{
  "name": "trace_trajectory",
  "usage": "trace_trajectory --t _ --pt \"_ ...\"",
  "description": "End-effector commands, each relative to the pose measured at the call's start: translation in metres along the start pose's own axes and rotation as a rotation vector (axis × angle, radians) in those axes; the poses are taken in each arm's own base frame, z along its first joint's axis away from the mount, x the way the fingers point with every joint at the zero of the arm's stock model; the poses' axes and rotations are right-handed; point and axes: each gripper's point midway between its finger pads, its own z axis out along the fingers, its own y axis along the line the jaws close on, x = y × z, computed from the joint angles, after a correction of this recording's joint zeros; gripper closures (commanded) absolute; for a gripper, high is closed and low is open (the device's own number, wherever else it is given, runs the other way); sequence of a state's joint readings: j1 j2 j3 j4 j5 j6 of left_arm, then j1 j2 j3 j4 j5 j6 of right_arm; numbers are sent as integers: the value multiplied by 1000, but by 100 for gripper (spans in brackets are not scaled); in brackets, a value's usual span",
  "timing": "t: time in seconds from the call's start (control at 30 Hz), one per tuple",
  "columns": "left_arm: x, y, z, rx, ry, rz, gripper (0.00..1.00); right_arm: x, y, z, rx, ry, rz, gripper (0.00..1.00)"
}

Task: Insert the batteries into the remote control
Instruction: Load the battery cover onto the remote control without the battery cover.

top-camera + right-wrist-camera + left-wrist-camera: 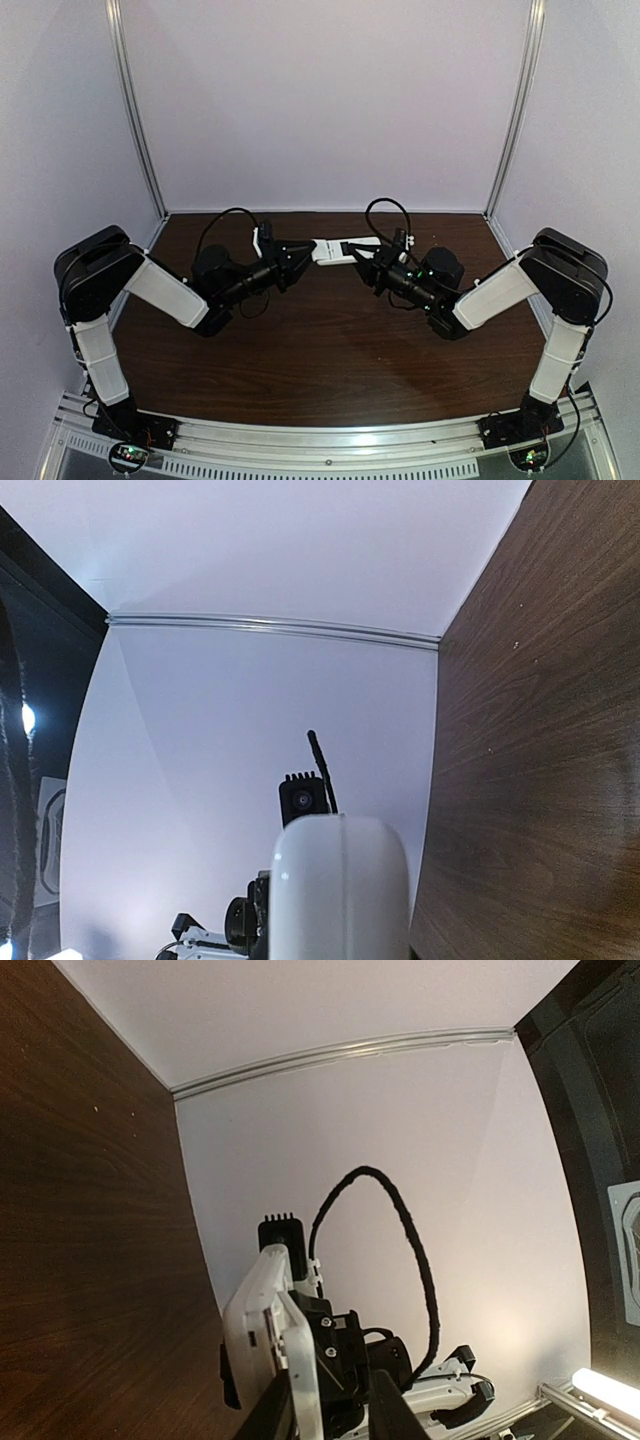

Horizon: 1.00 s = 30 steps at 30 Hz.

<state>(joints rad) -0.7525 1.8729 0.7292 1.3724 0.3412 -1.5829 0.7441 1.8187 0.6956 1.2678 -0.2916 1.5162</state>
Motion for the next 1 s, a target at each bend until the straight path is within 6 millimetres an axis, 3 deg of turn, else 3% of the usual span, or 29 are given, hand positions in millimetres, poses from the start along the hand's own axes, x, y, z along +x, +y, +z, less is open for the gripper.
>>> trace_trajectory --t 0.0,0.37,0.63,0.87,0.97 --pt "-4 -57 -11 243 -22 112 74 1 115 -25 -452 -2 -63 100" --pt "-3 -34 -4 98 11 119 93 4 109 -27 -434 12 -53 100" --pt "3 -27 -1 57 59 118 98 4 107 -29 -427 13 -59 100" --pt "8 -22 1 60 100 88 97 7 112 -28 -441 33 -65 100" --pt "9 -15 1 31 104 77 90 8 113 -28 -446 37 -68 100"
